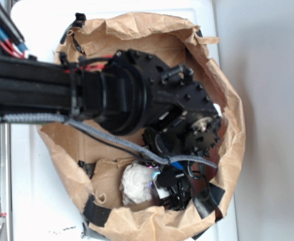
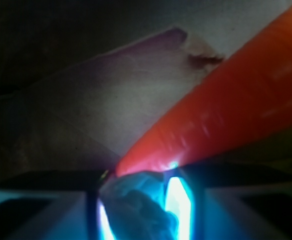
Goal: Grab the white paper.
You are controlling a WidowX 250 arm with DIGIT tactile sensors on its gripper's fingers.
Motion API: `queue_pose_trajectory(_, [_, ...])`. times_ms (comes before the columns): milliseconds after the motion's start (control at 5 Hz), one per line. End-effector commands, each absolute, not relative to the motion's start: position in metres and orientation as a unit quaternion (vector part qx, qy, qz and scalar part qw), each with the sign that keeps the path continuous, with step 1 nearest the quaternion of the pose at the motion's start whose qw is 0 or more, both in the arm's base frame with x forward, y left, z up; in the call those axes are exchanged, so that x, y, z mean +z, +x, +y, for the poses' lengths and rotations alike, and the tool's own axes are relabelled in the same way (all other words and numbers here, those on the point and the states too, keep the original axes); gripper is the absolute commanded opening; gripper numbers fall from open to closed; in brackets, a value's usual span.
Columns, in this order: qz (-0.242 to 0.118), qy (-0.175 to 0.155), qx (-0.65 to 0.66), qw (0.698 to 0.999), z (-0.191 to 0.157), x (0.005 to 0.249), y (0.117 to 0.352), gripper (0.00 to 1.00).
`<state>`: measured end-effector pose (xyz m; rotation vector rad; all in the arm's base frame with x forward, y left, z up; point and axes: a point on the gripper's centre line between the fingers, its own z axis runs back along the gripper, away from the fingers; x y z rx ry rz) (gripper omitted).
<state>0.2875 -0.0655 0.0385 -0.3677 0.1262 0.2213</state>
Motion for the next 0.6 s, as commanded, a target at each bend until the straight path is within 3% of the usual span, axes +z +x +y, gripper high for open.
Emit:
queue_pose_trajectory(0, [-0.006,-0.160,0.125,0.979,-0.014,0.124,0.281,0.00])
queue_pose_trajectory(200, [-0.008,-0.161,0.127,0.979,0.006,0.159,0.267,0.00])
queue_pose_trajectory(400, [-0.039,-0.099,0.151,0.983,0.011,0.177,0.259,0.00])
